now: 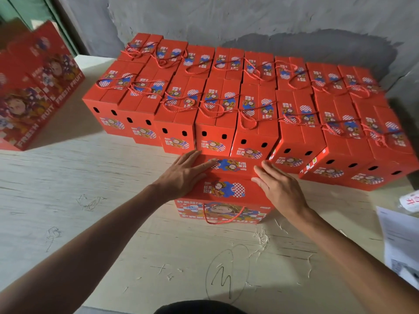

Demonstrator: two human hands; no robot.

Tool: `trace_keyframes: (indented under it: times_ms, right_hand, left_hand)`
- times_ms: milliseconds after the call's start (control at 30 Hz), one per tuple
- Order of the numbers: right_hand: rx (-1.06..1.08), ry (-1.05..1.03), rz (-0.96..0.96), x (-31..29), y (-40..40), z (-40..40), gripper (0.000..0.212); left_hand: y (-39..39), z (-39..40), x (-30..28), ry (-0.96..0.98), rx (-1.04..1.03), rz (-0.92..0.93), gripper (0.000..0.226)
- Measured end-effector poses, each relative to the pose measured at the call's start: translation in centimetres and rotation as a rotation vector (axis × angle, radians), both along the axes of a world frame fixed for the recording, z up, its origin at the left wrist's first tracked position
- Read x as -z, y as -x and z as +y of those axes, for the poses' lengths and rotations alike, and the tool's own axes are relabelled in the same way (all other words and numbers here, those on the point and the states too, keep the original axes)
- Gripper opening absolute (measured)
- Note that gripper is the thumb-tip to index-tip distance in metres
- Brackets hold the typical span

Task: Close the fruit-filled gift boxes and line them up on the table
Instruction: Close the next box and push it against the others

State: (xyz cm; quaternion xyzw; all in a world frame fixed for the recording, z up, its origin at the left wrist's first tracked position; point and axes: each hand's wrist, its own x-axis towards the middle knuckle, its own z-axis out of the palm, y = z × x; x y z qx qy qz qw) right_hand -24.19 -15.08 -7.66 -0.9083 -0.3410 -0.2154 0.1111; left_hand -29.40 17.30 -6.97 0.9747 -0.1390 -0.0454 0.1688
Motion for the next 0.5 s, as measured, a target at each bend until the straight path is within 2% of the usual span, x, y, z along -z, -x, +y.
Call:
trace_keyframes:
  times_ms: [100, 167, 300, 400, 500]
  right_hand:
    - [-0.045, -0.024, 0.069, -0.6, -0.2, -0.8, 0.043]
    - [-0.067, -0.094, 0.111, -0.4, -0.2, -1.2, 0.042]
    - [-0.082, -0.223, 0.098, 0.5, 0.3, -2.3, 0.042]
    - [-0.071, -0.216, 0.080, 0.6, 0.3, -2.2, 0.038]
    - [-0.038, -0.226, 0.068, 1.0, 0.5, -2.0, 0.035]
  left_hand:
    - [0.0, 1.6, -0.2, 0.098, 0.085, 0.038, 0.053]
    - [0.5, 2.4, 0.0, 0.182, 0.100, -0.022, 0.050]
    - [1.6, 2.7, 0.6, 0.373, -0.020, -0.119, 0.045]
    - [2.1, 2.4, 0.7, 0.397, -0.058, -0.182, 0.040]
    - [2.6, 2.0, 0.7, 0.377, -0.083, -0.337, 0.033]
